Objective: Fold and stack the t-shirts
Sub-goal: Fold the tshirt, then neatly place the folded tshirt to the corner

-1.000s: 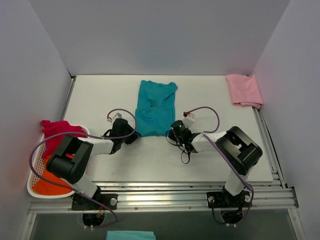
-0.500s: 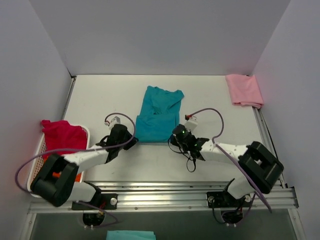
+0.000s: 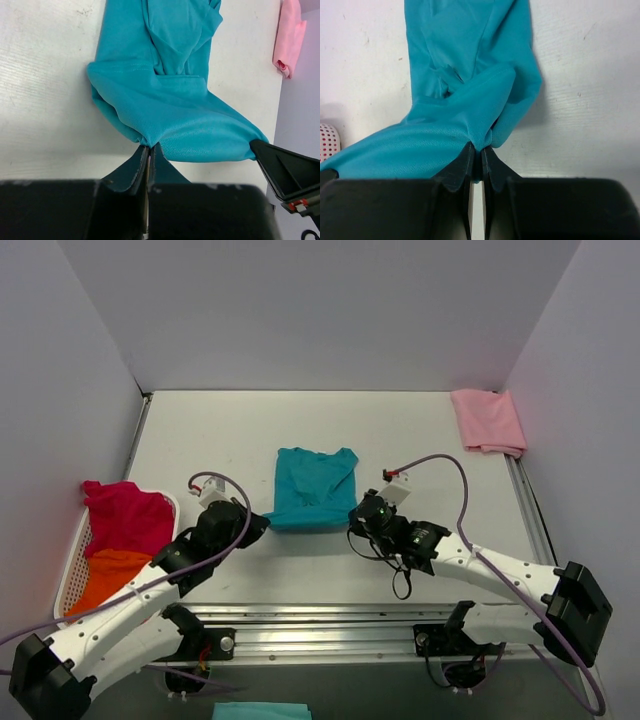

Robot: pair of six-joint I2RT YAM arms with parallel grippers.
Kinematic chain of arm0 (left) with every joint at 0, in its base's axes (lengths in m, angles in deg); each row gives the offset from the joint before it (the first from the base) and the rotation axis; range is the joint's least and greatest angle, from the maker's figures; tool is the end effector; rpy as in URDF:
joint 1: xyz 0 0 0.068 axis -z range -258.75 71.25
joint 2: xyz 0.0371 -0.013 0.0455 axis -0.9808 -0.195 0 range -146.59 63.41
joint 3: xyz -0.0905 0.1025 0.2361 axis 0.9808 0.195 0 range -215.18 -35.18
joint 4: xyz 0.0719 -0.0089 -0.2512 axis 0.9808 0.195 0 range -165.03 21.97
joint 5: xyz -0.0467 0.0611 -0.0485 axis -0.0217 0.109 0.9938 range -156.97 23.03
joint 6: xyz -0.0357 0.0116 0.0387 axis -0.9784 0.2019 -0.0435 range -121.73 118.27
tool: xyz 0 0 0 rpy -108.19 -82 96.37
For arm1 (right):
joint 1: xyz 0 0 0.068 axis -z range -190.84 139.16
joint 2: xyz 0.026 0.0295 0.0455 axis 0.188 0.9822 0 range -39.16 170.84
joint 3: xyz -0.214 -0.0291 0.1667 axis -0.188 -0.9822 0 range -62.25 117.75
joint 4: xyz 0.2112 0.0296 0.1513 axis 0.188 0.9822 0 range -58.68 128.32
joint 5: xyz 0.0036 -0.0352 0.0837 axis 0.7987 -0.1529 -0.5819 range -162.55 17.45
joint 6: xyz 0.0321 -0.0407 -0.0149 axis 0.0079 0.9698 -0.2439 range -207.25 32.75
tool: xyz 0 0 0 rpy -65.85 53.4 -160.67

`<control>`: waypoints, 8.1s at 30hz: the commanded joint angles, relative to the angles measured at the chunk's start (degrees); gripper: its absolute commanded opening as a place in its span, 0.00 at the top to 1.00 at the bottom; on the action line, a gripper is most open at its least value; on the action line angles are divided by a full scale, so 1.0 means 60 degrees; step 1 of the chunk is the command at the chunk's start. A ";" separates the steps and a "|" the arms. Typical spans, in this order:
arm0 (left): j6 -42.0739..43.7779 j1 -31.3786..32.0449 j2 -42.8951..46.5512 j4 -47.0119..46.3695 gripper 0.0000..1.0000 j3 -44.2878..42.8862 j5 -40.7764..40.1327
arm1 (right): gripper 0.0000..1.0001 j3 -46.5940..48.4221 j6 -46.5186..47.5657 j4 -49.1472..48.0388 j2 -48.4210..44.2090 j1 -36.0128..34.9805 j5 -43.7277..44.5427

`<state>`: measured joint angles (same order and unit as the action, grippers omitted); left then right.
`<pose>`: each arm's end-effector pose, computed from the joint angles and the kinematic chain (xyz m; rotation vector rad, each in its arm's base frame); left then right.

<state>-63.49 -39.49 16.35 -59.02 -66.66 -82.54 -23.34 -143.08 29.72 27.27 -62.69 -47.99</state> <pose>0.1489 -0.1094 0.2421 -0.5911 2.1145 -0.7542 0.1692 0.1914 0.2489 0.3496 2.0358 0.7714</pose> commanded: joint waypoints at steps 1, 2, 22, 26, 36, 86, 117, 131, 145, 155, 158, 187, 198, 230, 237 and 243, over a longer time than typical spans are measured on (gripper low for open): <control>0.0405 -0.0084 -0.0620 0.0395 0.98 -0.1020 -0.0715 | 1.00 0.0953 0.0296 0.1161 0.0292 0.0161 0.1370; 0.0463 -0.0113 -0.0810 0.0321 0.98 -0.1182 -0.0701 | 1.00 0.1289 0.0369 0.1176 0.0425 0.0219 0.1400; 0.2337 -0.2277 -0.6858 -0.1715 0.97 -0.5413 0.0880 | 1.00 0.4684 0.1600 0.0004 0.5271 0.2737 0.0231; 0.2747 -0.3408 -1.0671 -0.2098 0.81 -0.9207 0.2502 | 1.00 0.8488 0.2126 0.0729 0.8169 0.4055 -0.0575; 0.3921 -0.4434 -1.2931 0.0616 0.06 -1.3761 0.3415 | 0.00 1.0822 0.2904 0.1149 0.9105 0.4790 -0.0856; 0.3686 -0.4801 -1.0071 -0.3093 0.00 -0.7306 0.3797 | 1.00 0.7911 0.2185 -0.2180 1.0871 0.4643 -0.3465; 0.3467 -0.4655 -0.9909 -0.3928 0.05 -0.6793 0.4631 | 0.48 1.1385 0.3711 0.1819 0.8600 1.2274 -0.1295; 0.3598 -0.4069 -0.9573 -0.3563 0.05 -0.7028 0.4339 | 0.00 0.8006 0.2699 0.1207 0.6640 1.2627 -0.1939; 0.3584 -0.3541 -0.9484 -0.3620 0.05 -0.7043 0.4353 | 0.00 0.5744 0.2889 -0.0055 0.4687 1.1618 -0.2467; 0.3745 -0.3600 -0.9923 -0.4674 0.05 -0.6939 0.5216 | 0.00 0.8099 0.3182 0.0224 0.7615 1.1089 -0.1998; 0.3760 -0.3702 -1.0040 -0.4894 0.05 -0.6955 0.5393 | 0.00 0.8833 0.3183 0.0706 0.8246 1.1074 -0.1881; 0.3159 -0.4655 -1.1052 -0.6491 0.05 -0.6457 0.6873 | 0.73 0.9378 0.3168 0.0707 0.9890 1.0899 -0.0943; 0.3056 -0.4655 -1.1169 -0.6682 0.05 -0.6442 0.6976 | 1.00 0.9334 0.3109 0.0868 0.9217 1.0913 -0.0709; 0.3173 -0.4655 -1.1799 -0.6609 0.05 -0.6984 0.7269 | 0.70 1.4446 0.2948 -0.0069 1.2086 0.9390 -0.0987; 0.3320 -0.4669 -1.1886 -0.6404 0.05 -0.7145 0.7253 | 0.00 1.4403 0.2875 -0.0362 1.2512 0.9331 -0.0840; 0.3349 -0.4684 -1.1654 -0.6418 0.05 -0.7058 0.7166 | 0.00 1.2709 0.2875 -0.1137 1.1300 0.9054 -0.0666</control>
<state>-44.63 -66.94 -54.58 -95.98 -107.25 -40.05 57.58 -125.40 26.28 102.31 -7.13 -54.75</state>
